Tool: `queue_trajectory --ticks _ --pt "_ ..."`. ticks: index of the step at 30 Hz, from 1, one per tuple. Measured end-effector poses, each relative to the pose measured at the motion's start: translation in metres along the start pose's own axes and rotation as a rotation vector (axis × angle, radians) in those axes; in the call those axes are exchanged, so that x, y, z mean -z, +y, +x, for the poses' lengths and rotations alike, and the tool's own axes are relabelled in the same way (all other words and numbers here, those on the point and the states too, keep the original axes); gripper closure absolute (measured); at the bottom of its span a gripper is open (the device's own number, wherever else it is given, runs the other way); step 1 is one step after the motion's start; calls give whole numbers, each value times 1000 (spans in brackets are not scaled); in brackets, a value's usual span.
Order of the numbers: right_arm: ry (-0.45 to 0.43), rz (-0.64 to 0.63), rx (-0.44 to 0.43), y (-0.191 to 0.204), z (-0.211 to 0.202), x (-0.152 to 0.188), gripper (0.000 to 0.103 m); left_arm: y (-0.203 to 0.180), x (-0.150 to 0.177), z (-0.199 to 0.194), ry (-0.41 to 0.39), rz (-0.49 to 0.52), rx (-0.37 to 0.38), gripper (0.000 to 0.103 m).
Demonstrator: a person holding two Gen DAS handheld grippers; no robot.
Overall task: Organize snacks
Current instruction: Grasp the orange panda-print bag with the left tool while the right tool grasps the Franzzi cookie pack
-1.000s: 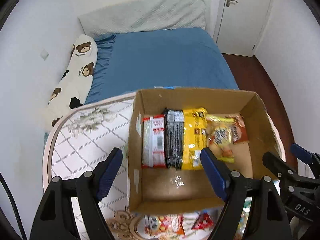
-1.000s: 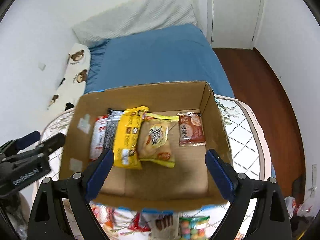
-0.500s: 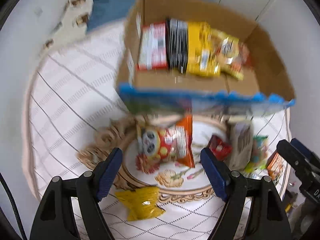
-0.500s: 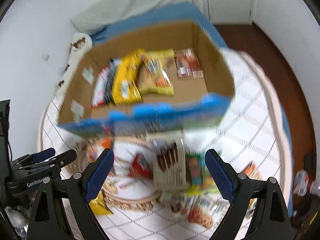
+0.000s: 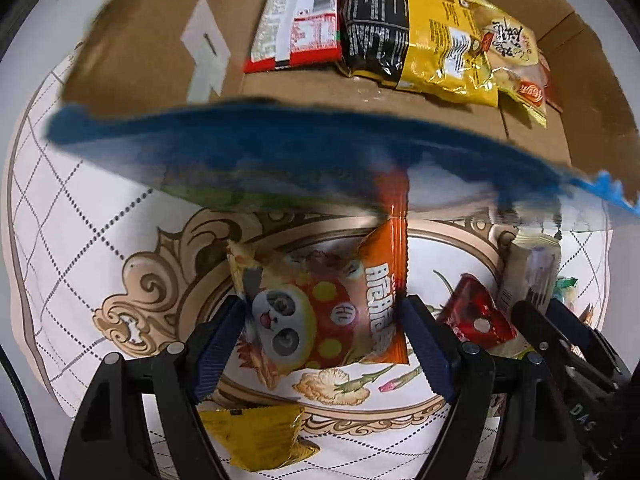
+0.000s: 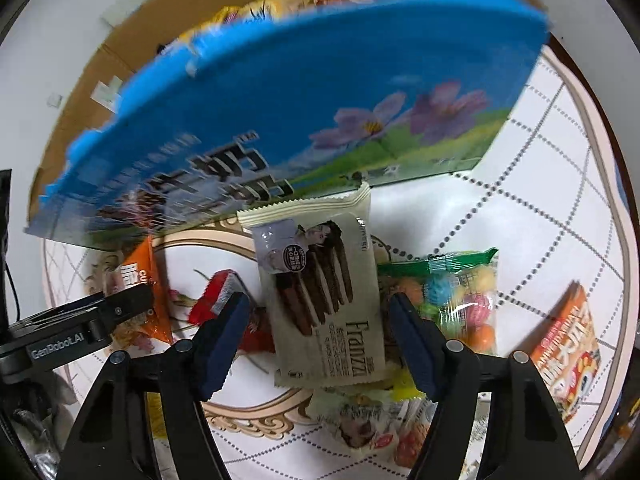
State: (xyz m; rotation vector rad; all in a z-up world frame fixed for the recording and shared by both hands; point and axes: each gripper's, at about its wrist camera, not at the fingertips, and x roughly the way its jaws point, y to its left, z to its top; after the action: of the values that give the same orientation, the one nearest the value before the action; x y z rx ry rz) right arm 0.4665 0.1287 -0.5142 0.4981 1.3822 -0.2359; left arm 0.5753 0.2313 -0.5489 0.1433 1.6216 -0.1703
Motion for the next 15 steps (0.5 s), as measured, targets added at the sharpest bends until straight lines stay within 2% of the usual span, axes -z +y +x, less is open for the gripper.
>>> queue_trajectory --ticks 3,5,7,9,15 --pt "23 -6 16 4 11 -2 33 -3 -5 6 3 6 -13 23" --pt "36 -5 18 5 18 -1 40 -6 -11 11 2 1 -10 23" --pt "39 -14 26 6 21 1 40 -5 -9 10 -16 -2 0 25" --pt "34 -27 26 6 22 4 41 -3 -2 6 -35 -2 0 34" --pt "80 -70 14 2 21 36 41 -1 38 6 -25 16 18 35"
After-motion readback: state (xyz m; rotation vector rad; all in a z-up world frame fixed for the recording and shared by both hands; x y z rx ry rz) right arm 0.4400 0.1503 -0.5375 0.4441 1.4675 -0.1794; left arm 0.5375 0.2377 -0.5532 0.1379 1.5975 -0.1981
